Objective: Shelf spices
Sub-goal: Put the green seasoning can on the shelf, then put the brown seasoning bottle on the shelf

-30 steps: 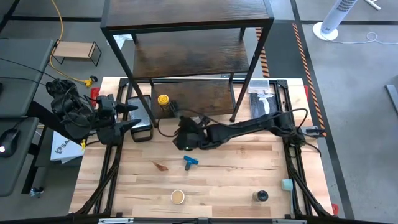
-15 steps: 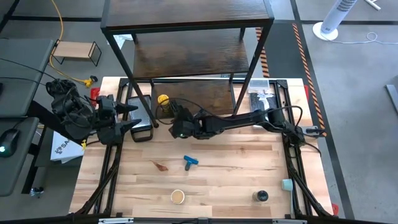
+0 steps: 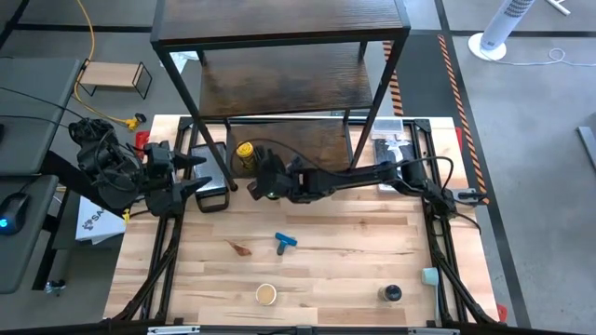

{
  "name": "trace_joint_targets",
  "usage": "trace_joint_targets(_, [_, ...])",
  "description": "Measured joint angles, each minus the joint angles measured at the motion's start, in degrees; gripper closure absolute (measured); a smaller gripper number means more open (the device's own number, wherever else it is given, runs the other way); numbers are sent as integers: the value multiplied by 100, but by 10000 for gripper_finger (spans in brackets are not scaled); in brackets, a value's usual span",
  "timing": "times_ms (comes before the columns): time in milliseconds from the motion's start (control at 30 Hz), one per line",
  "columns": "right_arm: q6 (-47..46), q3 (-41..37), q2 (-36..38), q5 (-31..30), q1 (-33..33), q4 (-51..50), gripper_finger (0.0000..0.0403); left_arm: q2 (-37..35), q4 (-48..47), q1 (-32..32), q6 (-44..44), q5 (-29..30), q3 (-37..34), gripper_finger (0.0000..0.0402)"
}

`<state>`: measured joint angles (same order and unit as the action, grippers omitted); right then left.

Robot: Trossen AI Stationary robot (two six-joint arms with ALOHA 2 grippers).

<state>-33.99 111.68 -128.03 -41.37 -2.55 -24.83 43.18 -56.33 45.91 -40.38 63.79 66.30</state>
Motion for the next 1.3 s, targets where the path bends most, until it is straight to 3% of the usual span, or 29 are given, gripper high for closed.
trace_joint_targets(167, [190,0,0,238,108,190,403,2,-10,0,6,57,0,119])
trace_joint_targets(400, [1435,0,368,2232,-138,367,403,4,-249,0,-28,-164,0,119])
trace_joint_targets(600, [1203,2,1159,2407,-693,-1550,403,120,-410,-3,-442,-267,0,119])
trace_joint_targets(833, [-332,2,1617,2510,-1730,-3915,397,538,-383,-2,-541,-234,0,119])
trace_joint_targets(1000, [-1561,2,1596,2742,-2587,-4637,341,850,-378,-17,-654,-153,0,119])
trace_joint_targets(1300, [-3498,2,1589,3276,-3656,-4722,195,1123,-188,-24,-603,-20,-2,119])
